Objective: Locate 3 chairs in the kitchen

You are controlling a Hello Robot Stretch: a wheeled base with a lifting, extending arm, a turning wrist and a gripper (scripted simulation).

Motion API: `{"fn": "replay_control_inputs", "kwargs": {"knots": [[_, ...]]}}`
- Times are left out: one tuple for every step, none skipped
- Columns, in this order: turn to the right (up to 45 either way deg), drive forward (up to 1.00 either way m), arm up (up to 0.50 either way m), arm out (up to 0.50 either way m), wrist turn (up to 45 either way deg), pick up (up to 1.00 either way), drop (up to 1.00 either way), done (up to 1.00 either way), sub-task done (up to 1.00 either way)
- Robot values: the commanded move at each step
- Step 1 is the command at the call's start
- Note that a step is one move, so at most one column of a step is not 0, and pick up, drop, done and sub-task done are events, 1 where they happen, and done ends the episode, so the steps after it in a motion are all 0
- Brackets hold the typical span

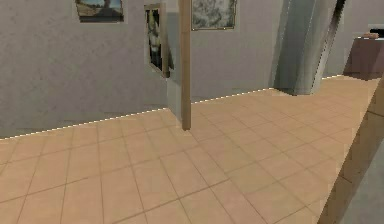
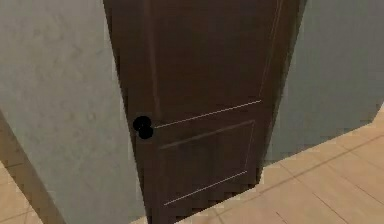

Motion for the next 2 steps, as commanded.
{"fn": "replay_control_inputs", "kwargs": {"knots": [[0.0,0.10,0.00,0.00,0.0,0.00,0.00,0.00,0.00],[12.0,0.00,0.00,0.00,0.0,0.00,0.00,0.00,0.00]]}}
